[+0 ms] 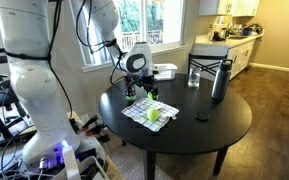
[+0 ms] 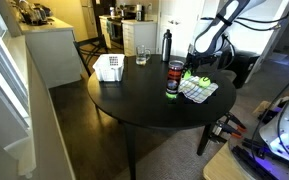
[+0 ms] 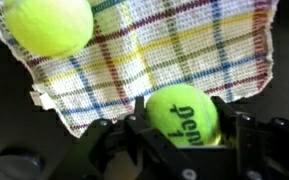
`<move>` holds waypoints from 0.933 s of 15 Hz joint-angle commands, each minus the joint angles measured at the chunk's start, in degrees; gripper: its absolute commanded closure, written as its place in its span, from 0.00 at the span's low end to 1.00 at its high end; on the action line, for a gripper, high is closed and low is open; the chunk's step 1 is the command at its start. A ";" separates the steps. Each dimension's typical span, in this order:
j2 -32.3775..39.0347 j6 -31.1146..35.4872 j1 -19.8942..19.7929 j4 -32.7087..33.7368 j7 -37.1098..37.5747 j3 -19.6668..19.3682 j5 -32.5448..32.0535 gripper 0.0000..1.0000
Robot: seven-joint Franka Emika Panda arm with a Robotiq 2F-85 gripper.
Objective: Place the tennis ball on the left in the tennis ball container
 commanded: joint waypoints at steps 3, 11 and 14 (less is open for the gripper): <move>-12.37 -1.46 -0.11 -4.12 -2.67 3.37 1.99 0.59; -17.01 -1.05 1.79 -4.29 -2.14 7.25 2.77 0.59; -17.63 -0.31 2.38 -4.07 -0.15 8.95 -0.53 0.59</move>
